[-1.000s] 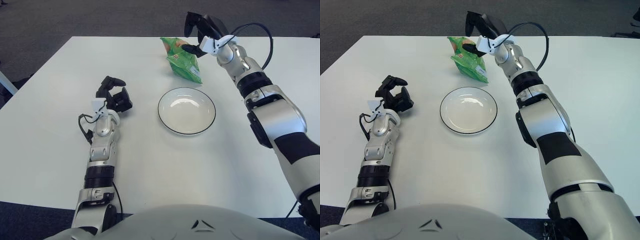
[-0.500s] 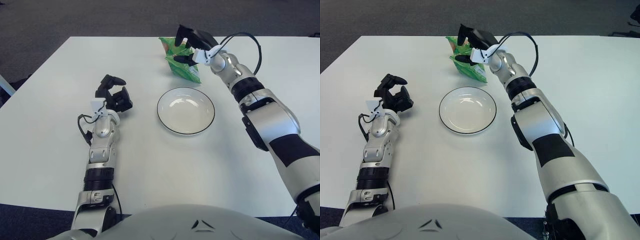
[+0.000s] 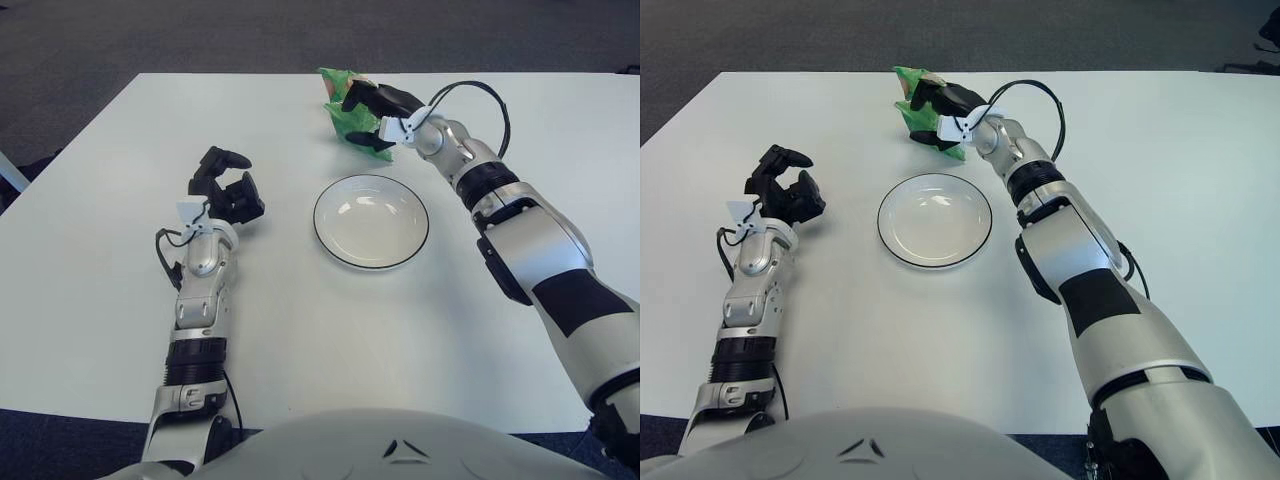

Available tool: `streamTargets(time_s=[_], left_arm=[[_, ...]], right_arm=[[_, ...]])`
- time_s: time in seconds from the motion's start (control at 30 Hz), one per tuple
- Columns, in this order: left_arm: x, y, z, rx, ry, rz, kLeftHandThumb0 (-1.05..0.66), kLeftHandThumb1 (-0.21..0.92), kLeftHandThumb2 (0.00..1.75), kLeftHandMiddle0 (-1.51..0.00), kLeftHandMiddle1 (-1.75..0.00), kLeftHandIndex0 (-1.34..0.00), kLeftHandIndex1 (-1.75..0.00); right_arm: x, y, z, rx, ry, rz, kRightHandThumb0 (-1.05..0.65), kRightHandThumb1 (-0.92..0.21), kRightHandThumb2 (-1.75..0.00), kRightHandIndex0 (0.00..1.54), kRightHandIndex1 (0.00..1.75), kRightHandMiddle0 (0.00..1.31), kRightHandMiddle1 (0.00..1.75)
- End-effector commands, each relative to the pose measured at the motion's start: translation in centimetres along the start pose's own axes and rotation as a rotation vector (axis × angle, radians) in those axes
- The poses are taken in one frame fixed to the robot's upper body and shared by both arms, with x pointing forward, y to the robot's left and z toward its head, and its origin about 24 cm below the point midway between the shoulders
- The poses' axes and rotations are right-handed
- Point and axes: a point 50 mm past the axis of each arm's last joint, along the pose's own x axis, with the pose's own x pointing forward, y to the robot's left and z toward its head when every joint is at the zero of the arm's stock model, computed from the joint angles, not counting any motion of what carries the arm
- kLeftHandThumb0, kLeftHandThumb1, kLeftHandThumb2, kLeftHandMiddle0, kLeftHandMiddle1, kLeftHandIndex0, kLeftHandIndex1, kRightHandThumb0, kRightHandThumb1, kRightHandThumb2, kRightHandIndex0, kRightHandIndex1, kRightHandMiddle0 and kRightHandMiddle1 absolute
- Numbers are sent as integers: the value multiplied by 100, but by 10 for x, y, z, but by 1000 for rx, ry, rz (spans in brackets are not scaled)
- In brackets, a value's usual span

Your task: Put the snack into the plate.

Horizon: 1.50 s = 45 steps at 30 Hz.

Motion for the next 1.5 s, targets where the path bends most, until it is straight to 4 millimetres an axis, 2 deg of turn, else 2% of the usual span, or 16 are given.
streamTargets(time_s=[0.0,0.77,0.97,1.17,1.47], left_arm=[[-45,24,-50,6,218,82,-47,35,128,-131,-175,-59,-175],[-46,25,-48,19,216,90,-47,36,127,-130,-175,-58,-175],[-46,23,-49,26,222,104,-47,35,128,-131,-175,-59,-175],[-45,19,-49,37,228,113,-48,33,130,-133,-175,-61,-175],[-45,16,-51,36,232,117,-48,31,132,-134,-175,-62,-175]], right_arm=[[-1,15,-5,8,41,83,-95,-92,-84,0,48,0,95],[-8,20,-20,31,115,147,-94,-92,-81,2,49,0,99],[-13,15,-26,35,103,145,-93,-92,-81,6,52,0,104],[-14,-1,-23,22,55,108,-92,-92,-81,9,56,0,109],[-17,-9,-25,22,33,64,-87,-92,-80,13,63,0,115]])
